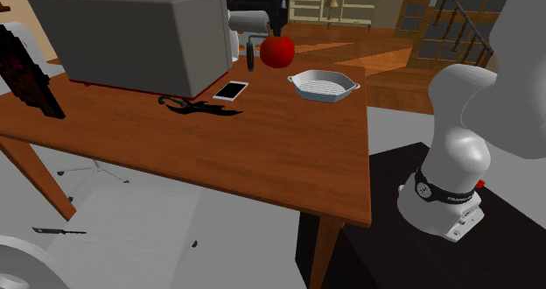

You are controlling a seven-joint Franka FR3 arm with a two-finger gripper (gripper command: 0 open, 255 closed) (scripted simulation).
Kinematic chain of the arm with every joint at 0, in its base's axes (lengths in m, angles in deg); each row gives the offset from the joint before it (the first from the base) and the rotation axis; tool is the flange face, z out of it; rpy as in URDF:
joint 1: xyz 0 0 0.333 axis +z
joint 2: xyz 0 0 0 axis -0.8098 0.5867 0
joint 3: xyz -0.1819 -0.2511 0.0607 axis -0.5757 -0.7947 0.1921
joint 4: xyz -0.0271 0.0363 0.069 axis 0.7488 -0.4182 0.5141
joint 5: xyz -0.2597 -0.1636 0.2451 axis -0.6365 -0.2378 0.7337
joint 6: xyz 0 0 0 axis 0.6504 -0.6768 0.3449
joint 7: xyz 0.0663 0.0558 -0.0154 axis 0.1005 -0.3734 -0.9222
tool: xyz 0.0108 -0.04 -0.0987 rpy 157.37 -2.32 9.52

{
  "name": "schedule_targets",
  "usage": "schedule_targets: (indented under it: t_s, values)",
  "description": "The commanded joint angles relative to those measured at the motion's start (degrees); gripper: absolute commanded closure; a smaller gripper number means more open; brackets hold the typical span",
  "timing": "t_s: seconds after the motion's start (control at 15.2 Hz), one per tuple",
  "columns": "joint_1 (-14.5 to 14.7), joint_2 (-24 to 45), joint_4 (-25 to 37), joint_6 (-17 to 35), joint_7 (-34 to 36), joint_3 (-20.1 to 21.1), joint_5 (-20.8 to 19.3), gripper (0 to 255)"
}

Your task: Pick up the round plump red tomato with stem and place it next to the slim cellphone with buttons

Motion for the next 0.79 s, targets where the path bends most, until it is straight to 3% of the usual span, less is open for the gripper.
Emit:
schedule_targets:
  t_s: [0.0, 0.73]
  values:
    - [-0.09, 0.37, -1.31, 1.51, -0.48, -0.14, 0.42, 255]
    - [-0.41, 2.87, -8.15, 9.47, -3.09, -0.49, 3.27, 255]
